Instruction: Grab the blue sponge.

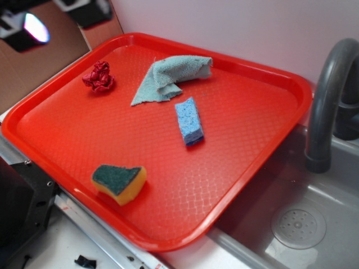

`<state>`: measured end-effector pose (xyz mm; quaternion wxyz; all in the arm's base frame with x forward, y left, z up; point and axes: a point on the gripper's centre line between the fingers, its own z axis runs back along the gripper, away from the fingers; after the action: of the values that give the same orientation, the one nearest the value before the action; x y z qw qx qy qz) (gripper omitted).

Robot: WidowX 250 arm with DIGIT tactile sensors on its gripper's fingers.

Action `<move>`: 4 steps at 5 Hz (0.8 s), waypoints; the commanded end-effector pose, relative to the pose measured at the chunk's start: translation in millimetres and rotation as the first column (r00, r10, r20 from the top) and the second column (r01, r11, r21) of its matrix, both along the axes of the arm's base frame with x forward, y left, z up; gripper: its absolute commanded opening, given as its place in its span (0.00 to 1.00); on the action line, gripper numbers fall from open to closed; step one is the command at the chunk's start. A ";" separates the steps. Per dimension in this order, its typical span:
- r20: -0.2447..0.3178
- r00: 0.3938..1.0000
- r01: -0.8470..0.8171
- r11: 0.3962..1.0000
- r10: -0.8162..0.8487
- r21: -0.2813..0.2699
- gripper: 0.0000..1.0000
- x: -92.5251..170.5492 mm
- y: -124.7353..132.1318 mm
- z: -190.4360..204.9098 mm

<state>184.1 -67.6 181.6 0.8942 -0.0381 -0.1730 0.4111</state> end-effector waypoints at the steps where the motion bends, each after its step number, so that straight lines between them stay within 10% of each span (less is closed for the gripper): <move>1: -0.067 0.991 -0.126 0.984 0.118 -0.124 1.00 50.4 -11.6 -42.3; 4: -0.215 0.976 -0.001 0.991 -0.027 -0.131 1.00 78.7 -38.1 -127.7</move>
<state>252.5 -105.3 41.8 0.9076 -0.0307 -0.0290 0.4177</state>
